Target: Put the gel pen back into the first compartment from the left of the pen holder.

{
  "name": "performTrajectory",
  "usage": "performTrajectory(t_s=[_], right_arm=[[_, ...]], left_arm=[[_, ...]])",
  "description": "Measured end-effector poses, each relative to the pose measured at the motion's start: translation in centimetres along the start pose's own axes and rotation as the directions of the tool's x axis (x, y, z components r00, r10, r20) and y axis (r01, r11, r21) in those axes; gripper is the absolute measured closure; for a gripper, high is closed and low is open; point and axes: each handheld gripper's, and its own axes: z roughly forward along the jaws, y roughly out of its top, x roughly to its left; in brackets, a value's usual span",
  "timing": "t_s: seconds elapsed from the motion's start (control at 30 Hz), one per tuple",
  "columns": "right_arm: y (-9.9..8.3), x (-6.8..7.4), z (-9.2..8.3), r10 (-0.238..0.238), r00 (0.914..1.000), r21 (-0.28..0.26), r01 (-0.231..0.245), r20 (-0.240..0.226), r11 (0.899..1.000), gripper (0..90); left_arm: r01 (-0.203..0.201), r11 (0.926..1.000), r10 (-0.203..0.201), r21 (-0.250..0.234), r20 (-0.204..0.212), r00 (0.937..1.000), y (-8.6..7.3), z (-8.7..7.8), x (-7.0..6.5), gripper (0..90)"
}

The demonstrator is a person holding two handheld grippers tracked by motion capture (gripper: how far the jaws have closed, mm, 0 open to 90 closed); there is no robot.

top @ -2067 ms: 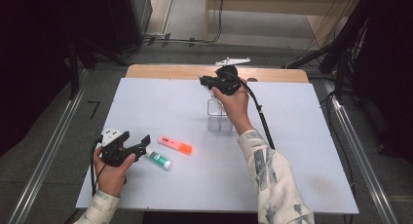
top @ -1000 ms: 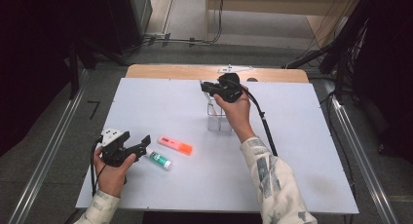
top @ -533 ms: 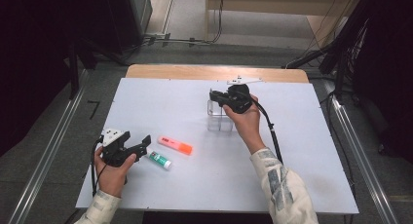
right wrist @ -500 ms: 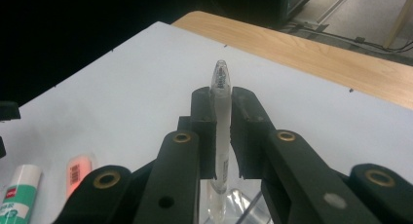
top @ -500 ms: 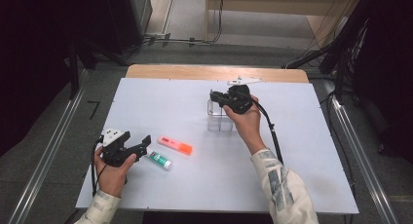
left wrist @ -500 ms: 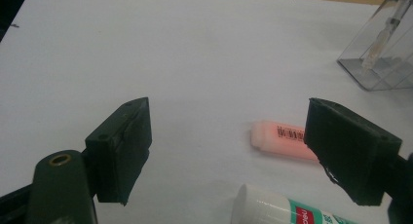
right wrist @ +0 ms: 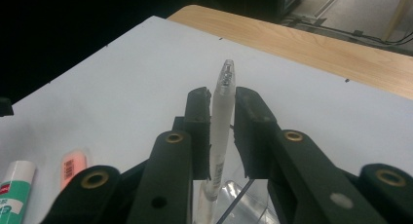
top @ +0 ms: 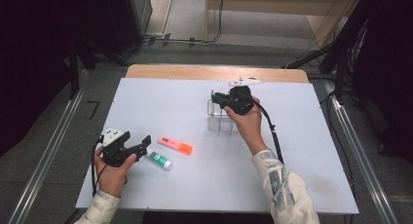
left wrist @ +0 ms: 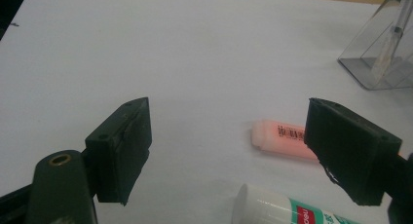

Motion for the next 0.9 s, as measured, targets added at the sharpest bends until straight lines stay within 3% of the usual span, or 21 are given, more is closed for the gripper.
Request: performTrajectory(t_s=[0.23, 0.43, 0.67, 0.9], right_arm=[[-0.3, 0.1, -0.4, -0.008, 1.0, -0.001, 0.008, 0.0, 1.0, 66.0], [-1.1, 1.0, -1.3, -0.035, 0.9993, -0.02, 0.035, 0.016, 0.999, 52.7], [-2.3, 2.2, -3.5, -0.06, 0.998, -0.056, 0.061, 0.02, 0.997, 39.3], [-4.7, 2.9, -5.5, -0.055, 0.9981, -0.053, 0.056, 0.029, 0.997, 34.0]], left_arm=[[-0.001, 1.0, 0.001, 0.001, -0.001, 1.0, 0.0, 0.0, 0.0, 18.0], [-0.002, 1.0, 0.002, 0.001, -0.001, 1.0, 0.0, 0.0, 0.0, 18.0], [-0.002, 1.0, 0.002, 0.002, -0.001, 1.0, 0.0, 0.0, 0.0, 18.0], [-0.001, 1.0, 0.001, 0.004, -0.001, 1.0, -0.1, 0.0, 0.0, 18.0]])
